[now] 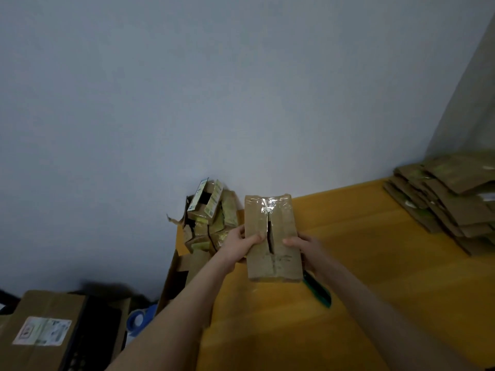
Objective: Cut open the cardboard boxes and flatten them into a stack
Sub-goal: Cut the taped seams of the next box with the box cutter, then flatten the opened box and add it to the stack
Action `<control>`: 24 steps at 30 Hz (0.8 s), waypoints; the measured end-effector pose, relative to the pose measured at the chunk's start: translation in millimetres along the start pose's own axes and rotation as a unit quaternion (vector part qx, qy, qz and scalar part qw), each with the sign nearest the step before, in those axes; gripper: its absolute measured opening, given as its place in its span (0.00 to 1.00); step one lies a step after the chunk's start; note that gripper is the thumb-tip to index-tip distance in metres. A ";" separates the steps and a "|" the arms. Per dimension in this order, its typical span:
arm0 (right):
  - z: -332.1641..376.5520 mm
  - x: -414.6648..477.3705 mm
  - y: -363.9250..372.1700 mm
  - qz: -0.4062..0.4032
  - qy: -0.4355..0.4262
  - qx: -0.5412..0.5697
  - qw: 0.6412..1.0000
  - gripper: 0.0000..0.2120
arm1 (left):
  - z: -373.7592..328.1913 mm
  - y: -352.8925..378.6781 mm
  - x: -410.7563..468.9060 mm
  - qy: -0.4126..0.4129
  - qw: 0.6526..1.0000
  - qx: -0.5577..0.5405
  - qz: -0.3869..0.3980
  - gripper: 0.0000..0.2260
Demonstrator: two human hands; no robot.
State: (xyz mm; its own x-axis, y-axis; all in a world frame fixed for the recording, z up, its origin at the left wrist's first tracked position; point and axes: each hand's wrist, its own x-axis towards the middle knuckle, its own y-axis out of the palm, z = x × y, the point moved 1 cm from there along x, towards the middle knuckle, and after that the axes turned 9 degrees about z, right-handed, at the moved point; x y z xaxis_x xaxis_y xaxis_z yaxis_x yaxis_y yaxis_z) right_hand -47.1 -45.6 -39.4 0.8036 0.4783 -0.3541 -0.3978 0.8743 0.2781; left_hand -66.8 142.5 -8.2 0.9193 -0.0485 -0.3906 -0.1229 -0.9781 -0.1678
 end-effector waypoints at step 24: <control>-9.8 4.7 -10.5 -0.135 0.012 -0.120 0.983 0.41 | 0.7 19.2 -2.2 -0.034 0.990 0.119 -0.064 0.27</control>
State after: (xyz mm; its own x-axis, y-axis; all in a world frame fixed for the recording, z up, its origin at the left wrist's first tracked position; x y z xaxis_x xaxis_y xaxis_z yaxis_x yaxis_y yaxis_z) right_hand -43.5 -51.7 -52.8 0.8846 0.2257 -0.4080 -0.2673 0.9625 -0.0470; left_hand -71.5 123.9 -11.2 0.9070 0.0948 -0.4103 -0.0988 -0.8993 -0.4261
